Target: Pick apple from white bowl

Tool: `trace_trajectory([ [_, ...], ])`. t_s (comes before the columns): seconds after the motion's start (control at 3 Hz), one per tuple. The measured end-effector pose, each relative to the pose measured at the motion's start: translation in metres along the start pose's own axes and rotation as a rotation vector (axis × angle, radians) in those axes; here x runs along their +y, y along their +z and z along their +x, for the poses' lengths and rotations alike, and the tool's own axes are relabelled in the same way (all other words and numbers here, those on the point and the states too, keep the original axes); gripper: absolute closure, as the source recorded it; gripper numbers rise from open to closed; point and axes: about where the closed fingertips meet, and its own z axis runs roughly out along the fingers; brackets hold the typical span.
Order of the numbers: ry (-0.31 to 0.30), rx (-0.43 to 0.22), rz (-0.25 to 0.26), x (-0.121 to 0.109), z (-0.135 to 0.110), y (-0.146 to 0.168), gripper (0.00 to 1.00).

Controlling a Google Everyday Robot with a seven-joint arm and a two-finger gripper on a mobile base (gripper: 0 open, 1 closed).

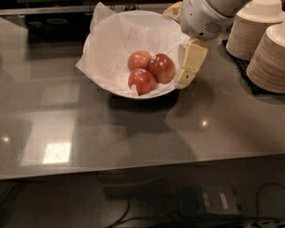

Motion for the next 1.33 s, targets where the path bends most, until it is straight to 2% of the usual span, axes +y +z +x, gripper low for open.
trace_trajectory([
  [0.33, 0.012, -0.025, -0.022, -0.008, -0.002, 0.012, 0.06],
  [0.67, 0.012, -0.045, -0.044, -0.014, -0.005, 0.023, 0.15],
  [1.0, 0.008, -0.061, -0.069, -0.018, -0.008, 0.036, 0.29],
  [1.33, 0.011, -0.065, -0.087, -0.021, -0.008, 0.048, 0.36],
])
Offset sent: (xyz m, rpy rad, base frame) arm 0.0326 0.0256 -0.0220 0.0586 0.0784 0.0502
